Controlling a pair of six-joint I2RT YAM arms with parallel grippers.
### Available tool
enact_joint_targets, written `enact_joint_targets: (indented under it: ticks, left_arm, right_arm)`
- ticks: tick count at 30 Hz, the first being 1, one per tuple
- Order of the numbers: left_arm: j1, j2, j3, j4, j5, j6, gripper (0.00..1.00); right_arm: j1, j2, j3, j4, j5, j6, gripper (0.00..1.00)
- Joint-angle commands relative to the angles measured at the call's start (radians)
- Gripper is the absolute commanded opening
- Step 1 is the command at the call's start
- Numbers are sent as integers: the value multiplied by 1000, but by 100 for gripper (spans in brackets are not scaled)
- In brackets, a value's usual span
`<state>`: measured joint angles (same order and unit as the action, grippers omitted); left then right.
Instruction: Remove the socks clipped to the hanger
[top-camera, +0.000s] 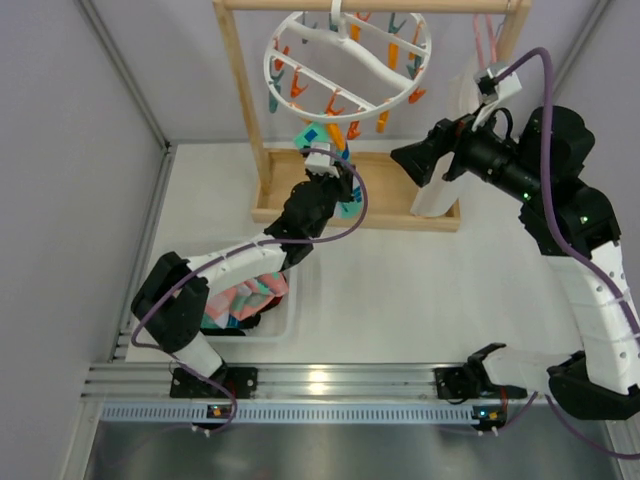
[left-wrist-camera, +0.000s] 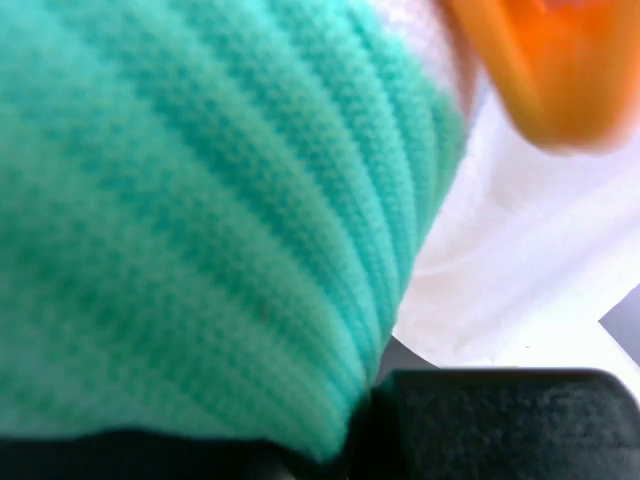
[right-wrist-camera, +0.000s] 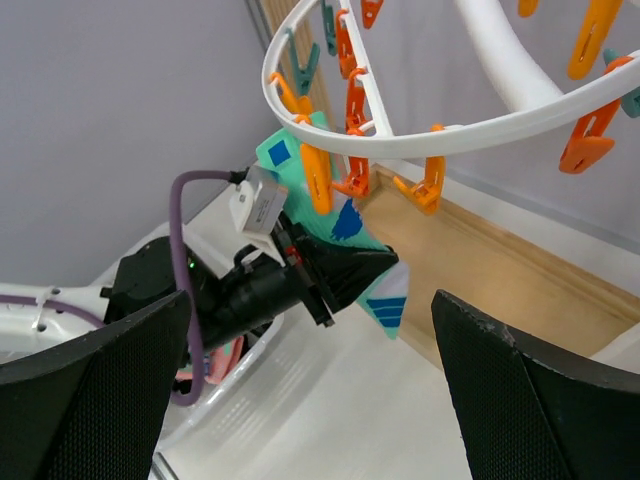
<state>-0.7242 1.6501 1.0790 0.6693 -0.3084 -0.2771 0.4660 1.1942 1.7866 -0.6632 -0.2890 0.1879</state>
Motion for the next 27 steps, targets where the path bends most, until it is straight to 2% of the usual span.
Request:
enact_joint_targets:
  ticks: [1, 4, 9, 16, 19, 21, 25, 27]
  left_arm:
    - [-81, -94, 15, -97, -234, 70, 0]
    - [-148, -118, 35, -195, -330, 110, 0]
    - [-247, -76, 186, -374, -449, 208, 0]
    - [-334, 13, 332, -566, -452, 256, 0]
    - [-368, 68, 399, -638, -529, 317, 0]
    - [-383, 111, 455, -728, -567, 346, 0]
    - [-415, 207, 530, -737, -662, 498, 0]
    - [-422, 226, 545, -738, -684, 533, 0]
  right_arm:
    - [-13, -45, -3, 47, 19, 41, 99]
    - [-15, -53, 16, 33, 21, 62, 99]
    - [-13, -27, 91, -42, 27, 107, 99]
    - [-15, 54, 188, -99, -24, 136, 99]
    - [-15, 113, 240, -130, -35, 137, 99]
    - [-13, 158, 292, -159, -15, 130, 99]
    - [-1, 237, 384, -266, 60, 64, 99]
    - [25, 295, 470, -317, 159, 22, 100]
